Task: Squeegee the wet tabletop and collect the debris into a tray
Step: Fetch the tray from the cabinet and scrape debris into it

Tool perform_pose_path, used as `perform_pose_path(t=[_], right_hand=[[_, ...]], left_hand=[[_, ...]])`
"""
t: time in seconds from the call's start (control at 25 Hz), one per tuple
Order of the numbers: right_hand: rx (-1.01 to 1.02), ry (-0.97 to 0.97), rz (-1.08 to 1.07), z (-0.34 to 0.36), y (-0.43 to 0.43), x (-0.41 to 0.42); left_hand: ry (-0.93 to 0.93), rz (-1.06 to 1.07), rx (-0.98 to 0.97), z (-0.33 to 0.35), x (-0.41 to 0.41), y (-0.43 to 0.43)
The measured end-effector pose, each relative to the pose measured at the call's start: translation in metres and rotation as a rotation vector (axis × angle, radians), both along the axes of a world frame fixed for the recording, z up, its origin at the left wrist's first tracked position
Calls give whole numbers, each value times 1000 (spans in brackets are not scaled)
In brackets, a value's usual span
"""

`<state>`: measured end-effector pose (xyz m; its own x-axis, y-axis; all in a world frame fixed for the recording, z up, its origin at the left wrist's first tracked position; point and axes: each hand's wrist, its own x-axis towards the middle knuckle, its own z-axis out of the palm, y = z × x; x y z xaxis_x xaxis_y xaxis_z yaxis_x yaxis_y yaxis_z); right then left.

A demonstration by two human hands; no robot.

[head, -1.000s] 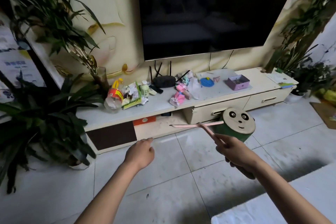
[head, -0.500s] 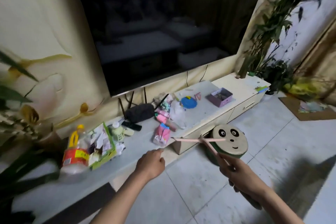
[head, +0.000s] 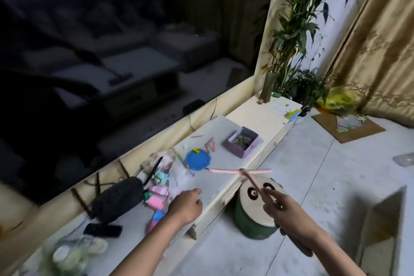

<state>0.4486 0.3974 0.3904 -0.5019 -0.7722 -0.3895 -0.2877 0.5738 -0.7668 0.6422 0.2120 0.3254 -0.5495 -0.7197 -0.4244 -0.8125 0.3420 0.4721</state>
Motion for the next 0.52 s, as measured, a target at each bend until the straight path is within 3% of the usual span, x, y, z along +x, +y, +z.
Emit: perform_pose_path(t=[0.28, 0.52], right_hand=[[45, -12, -127, -21, -119, -107], [129, -79, -340, -83, -200, -175]], left_hand=[[51, 147, 250, -58, -140, -137], [40, 342, 574, -150, -278, -247]])
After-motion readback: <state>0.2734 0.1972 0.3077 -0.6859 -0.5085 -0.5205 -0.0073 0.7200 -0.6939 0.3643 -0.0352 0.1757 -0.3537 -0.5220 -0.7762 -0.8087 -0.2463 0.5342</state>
